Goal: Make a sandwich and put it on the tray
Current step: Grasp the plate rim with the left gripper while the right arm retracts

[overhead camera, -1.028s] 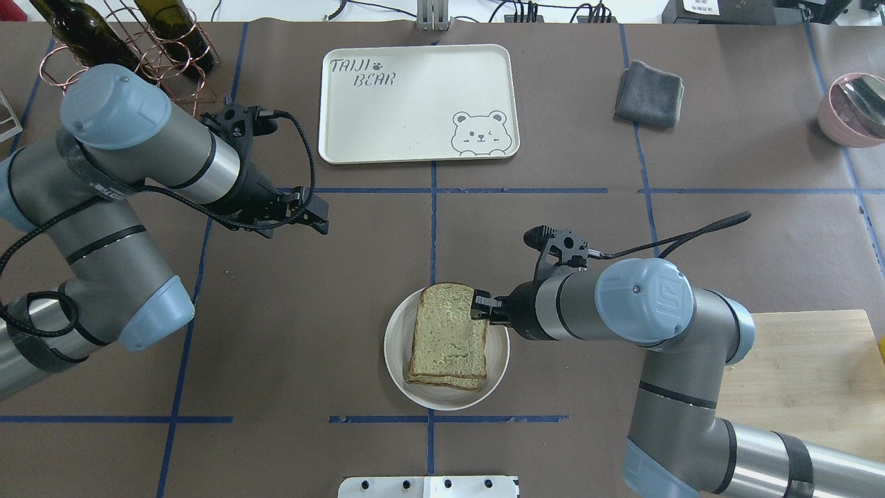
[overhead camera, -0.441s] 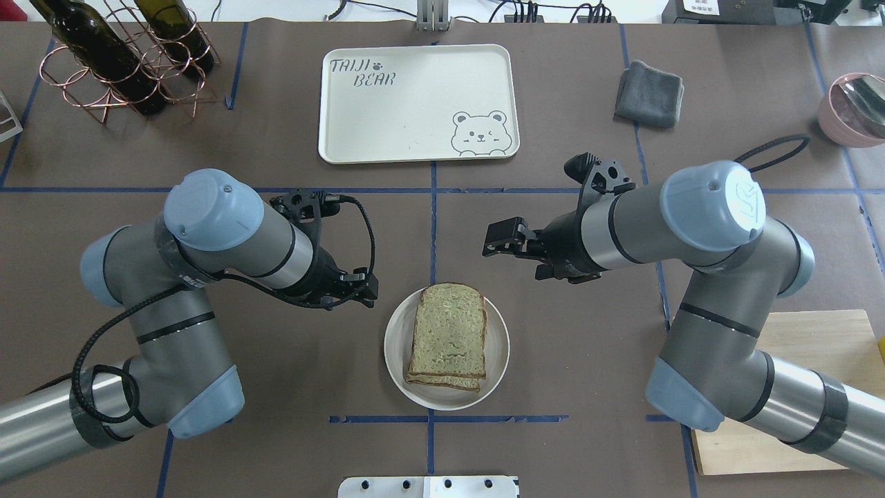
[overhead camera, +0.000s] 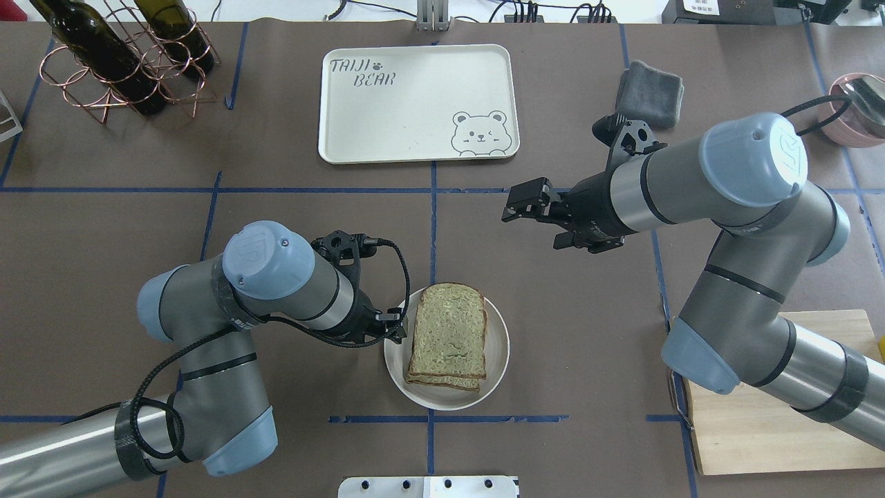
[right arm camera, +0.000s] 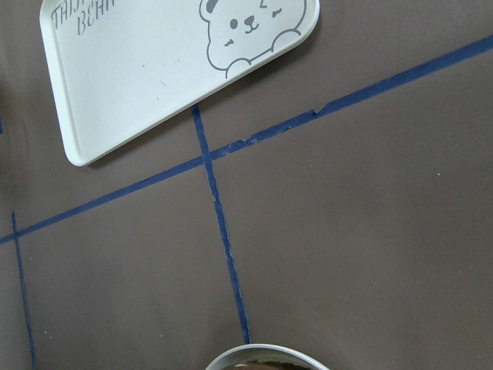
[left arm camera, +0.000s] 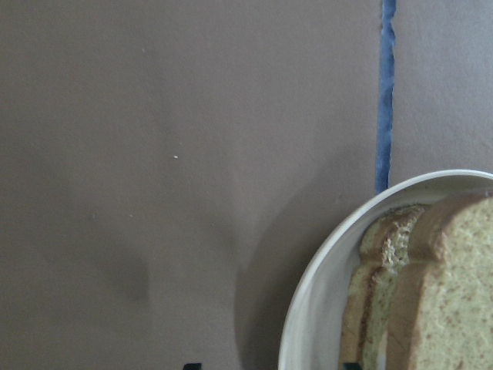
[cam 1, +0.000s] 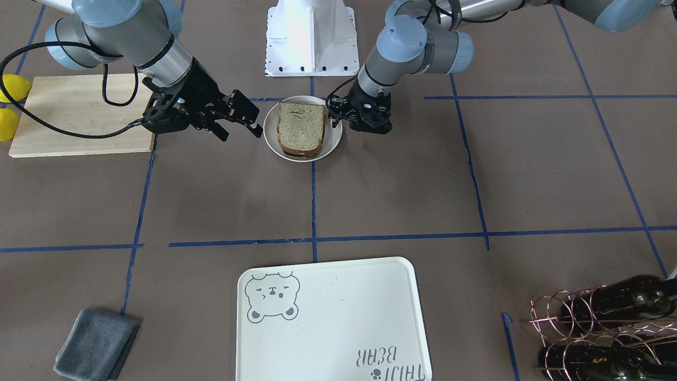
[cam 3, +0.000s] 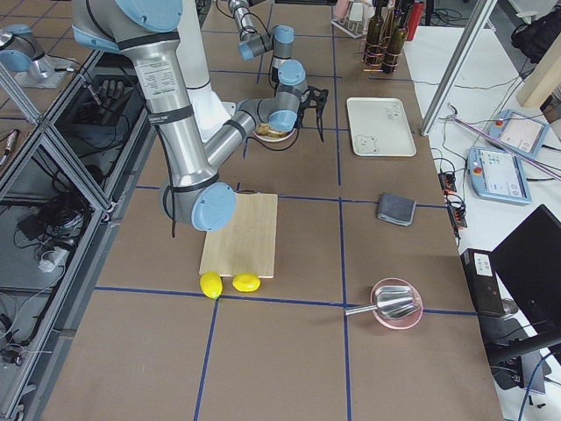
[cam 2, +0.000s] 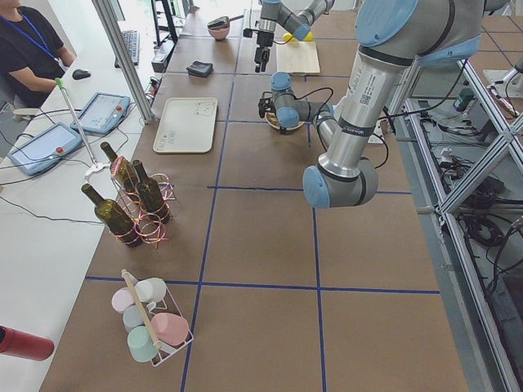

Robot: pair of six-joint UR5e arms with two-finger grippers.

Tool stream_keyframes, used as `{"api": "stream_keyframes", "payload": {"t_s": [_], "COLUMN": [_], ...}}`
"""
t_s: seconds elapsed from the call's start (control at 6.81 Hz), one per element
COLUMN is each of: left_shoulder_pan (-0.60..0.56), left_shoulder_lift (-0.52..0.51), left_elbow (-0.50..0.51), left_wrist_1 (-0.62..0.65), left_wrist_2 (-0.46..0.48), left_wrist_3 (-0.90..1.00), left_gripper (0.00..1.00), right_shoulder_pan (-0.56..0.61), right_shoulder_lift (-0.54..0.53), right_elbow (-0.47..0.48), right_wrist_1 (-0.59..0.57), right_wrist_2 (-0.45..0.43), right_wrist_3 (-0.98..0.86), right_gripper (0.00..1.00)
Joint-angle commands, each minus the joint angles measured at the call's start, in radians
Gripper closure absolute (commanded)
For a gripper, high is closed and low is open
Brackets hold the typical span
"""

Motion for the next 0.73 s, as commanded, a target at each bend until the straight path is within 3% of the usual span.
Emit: {"api": "stream_keyframes", "payload": {"t_s": [0.0, 0.29, 0.59], "left_shoulder_pan": [0.012, 0.012, 0.018], "left_shoulder_lift": [-0.001, -0.003, -0.003], "left_elbow": [0.029, 0.03, 0.032], "left_wrist_1": [-0.051, -0.051, -0.051], "left_wrist_2": [0.006, 0.006, 0.006], "left_wrist_3": [-0.018, -0.018, -0.018], "left_gripper": [0.45, 0.71, 0.75], "right_shoulder_pan": [0.025, 0.036, 0.044], "right_shoulder_lift": [0.001, 0.001, 0.0], "right_elbow": [0.0, 0.001, 0.003], "right_wrist_1": [0.0, 0.0, -0.003], "right_wrist_2": [0.02, 0.032, 0.042], "right_wrist_3": [-0.001, -0.001, -0.001], "right_gripper": [0.0, 0.0, 0.0]}}
